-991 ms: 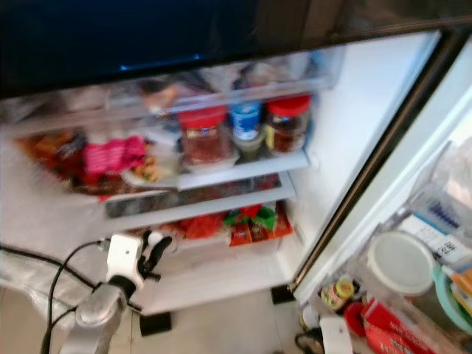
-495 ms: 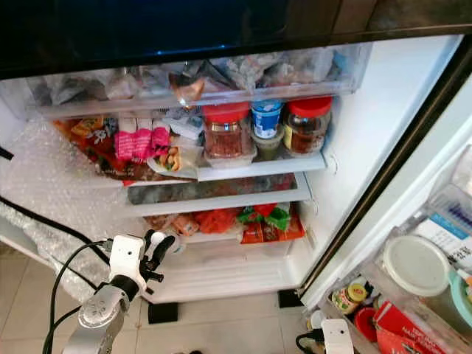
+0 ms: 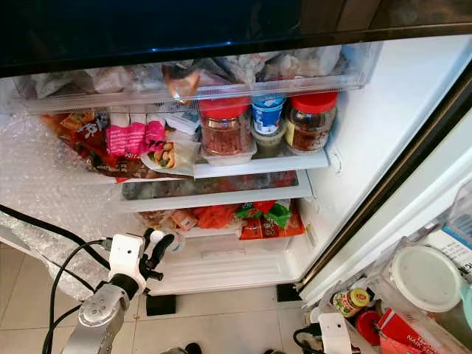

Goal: Restocking fridge

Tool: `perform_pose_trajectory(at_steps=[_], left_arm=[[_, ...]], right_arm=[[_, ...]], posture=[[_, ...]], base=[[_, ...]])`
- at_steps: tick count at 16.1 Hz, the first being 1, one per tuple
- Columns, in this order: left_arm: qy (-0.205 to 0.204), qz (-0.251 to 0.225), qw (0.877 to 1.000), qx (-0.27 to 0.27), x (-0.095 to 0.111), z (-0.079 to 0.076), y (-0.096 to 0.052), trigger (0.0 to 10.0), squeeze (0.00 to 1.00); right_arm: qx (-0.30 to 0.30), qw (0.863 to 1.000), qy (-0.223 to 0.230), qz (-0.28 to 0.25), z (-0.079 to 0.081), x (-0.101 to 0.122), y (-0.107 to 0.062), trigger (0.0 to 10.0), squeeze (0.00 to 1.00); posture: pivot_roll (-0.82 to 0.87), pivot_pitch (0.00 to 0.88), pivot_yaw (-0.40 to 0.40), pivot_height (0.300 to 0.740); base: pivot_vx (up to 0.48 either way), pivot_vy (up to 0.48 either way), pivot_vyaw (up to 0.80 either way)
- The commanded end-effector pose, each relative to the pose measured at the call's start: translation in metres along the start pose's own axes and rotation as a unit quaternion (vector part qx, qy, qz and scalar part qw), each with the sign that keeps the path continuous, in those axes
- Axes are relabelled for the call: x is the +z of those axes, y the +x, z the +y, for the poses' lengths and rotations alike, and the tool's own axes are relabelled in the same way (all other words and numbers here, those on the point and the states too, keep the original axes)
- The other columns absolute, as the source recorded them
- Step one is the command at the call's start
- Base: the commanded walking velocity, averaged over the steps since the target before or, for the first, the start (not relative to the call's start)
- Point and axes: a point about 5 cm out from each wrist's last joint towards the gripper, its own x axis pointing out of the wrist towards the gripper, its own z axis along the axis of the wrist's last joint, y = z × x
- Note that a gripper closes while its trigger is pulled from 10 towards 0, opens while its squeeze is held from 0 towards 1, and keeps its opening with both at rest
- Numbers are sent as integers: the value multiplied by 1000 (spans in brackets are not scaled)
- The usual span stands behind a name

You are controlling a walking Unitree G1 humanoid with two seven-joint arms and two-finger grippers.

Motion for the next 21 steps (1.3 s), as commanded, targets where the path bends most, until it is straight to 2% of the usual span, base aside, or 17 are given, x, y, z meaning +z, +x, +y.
perform_pose_trajectory(at_steps=[1, 7, 12, 15, 18, 21], left_arm=[[6, 3, 1000, 2, -1, 3, -3, 10000, 0], [12, -1, 1000, -3, 2, 1, 0, 10000, 0], [18, 0, 1000, -5, 2, 0, 0, 10000, 0], [22, 6, 1000, -5, 0, -1, 0, 10000, 0], [24, 6, 1000, -7, 1, -1, 3, 10000, 0], [30, -1, 1000, -6, 4, -1, 4, 10000, 0]], right_arm=[[2, 1000, -1, 16, 0, -11, -2, 10000, 0], [3, 1000, -6, 21, 3, -14, -3, 10000, 0], [2, 1000, -3, 20, 3, -15, -3, 10000, 0], [1, 1000, -6, 25, 3, -16, -3, 10000, 0], [0, 999, -35, 32, 1, -15, -3, 10000, 0], [1, 999, -24, 31, 1, -15, -3, 10000, 0]], posture=[[2, 191, 36, 731], [0, 158, 44, 683], [-1, 141, 42, 683], [-3, 130, 42, 653], [-5, 134, 41, 653], [-9, 141, 38, 653]], base=[[0, 0, 0], [0, 0, 0], [0, 0, 0], [0, 0, 0], [0, 0, 0], [0, 0, 0]])
